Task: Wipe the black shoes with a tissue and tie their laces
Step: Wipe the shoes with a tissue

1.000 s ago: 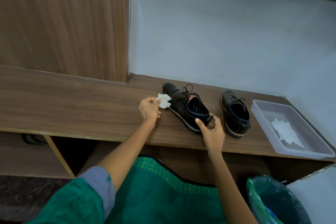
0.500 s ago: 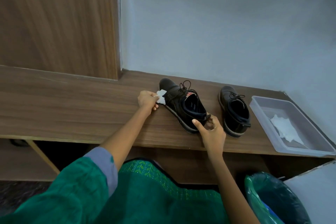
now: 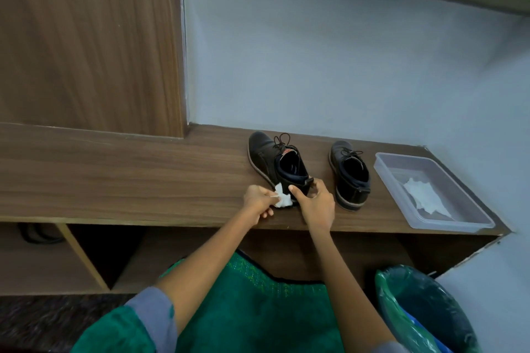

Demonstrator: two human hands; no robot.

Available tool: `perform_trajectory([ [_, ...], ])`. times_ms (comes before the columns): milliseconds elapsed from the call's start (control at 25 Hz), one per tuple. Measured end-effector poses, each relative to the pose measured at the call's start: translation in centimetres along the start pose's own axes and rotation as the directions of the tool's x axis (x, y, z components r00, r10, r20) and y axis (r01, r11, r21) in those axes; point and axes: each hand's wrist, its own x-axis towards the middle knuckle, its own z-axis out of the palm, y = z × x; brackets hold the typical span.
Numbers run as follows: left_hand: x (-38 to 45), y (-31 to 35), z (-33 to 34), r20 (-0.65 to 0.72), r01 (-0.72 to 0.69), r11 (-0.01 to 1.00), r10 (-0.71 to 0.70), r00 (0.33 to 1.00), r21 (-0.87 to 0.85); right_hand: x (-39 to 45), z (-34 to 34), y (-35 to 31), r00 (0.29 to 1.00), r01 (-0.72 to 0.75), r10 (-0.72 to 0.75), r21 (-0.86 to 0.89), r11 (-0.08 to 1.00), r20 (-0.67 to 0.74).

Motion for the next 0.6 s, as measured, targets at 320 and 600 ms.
perform_trajectory([
  [320,-5.8,0.1,5.5,-0.013,-0.059,0.987,0.057,0.998,-0.15,-1.1,-3.5,0.1,0.98,-0.097,0.082,0.08,0.992,0.182],
  [600,-6.3,2.3,3.2,-0.084,-0.265,0.964,0.262,0.962,-0.032,-2.3,-5.2,0.5,0.883,-0.308,0.076,0.451,0.838,0.463],
])
